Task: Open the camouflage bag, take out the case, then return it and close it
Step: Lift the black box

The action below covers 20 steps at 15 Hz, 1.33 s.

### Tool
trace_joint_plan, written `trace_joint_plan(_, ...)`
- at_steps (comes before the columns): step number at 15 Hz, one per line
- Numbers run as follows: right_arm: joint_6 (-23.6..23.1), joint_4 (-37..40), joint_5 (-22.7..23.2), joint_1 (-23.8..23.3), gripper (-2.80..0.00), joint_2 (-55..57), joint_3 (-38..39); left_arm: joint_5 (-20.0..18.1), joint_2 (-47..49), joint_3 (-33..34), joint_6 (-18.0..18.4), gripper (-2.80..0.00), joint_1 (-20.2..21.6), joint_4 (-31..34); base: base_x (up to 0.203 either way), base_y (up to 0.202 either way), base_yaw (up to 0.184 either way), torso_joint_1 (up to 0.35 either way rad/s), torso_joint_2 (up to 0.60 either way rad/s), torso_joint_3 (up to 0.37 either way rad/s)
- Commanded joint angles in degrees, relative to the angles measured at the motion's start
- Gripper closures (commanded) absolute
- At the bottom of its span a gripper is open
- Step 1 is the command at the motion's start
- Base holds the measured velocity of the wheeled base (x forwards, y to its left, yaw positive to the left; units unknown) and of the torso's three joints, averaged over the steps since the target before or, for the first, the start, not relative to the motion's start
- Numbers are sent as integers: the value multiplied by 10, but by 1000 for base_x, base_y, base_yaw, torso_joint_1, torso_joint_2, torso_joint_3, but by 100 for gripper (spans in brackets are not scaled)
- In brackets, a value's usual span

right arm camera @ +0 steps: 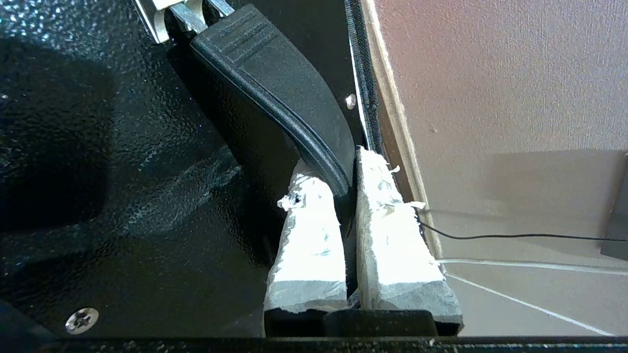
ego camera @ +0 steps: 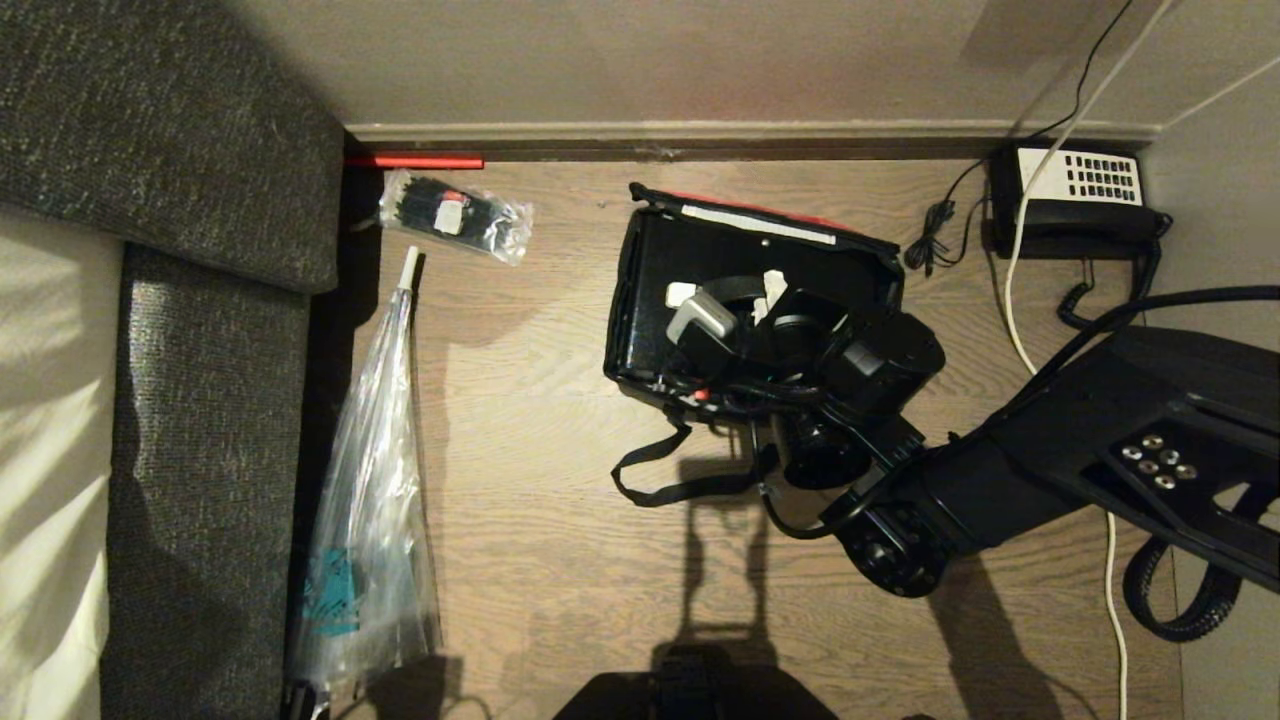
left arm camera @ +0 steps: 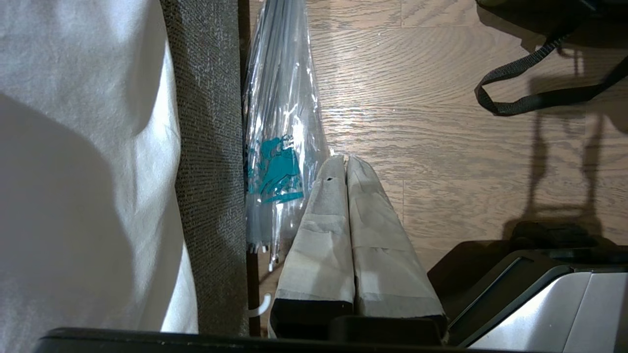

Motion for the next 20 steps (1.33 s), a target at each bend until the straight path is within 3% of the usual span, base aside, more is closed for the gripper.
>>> trace_joint_plan(1,-5,-5,-3,1,0,-3,2,0,1,-3,-1,0,0,8,0,0,0,0,0,0)
trace_joint_plan(4,-5,-4,-3,1,0,-4,0,-4,1,-10,3,0,0,2,0,0,0,0,0,0)
trace_joint_plan(5,-5,-4,-4,1,0,-4,0,-11,9,-43,-12,0,0,9,0,0,0,0,0,0)
trace_joint_plan(11,-5,-3,-20,1,0,-5,0,-166,255,-215,-249,0,-3,26,0,0,0,0,0,0)
trace_joint_plan(13,-5,-2,-21,1,0,-4,0,-218,308,-239,-296,0,-48,21,0,0,0,0,0,0)
trace_joint_plan(14,-4,-2,-22,1,0,-5,0,-222,331,-246,-306,0,-71,18,0,0,0,0,0,0)
trace_joint_plan(16,-5,-2,-35,1,0,-5,0,-219,398,-268,-320,0,-71,-4,0,0,0,0,0,0)
trace_joint_plan(20,-3,-2,-39,1,0,-5,-3,-219,576,-297,-356,0,-62,-127,0,0,0,0,0,0)
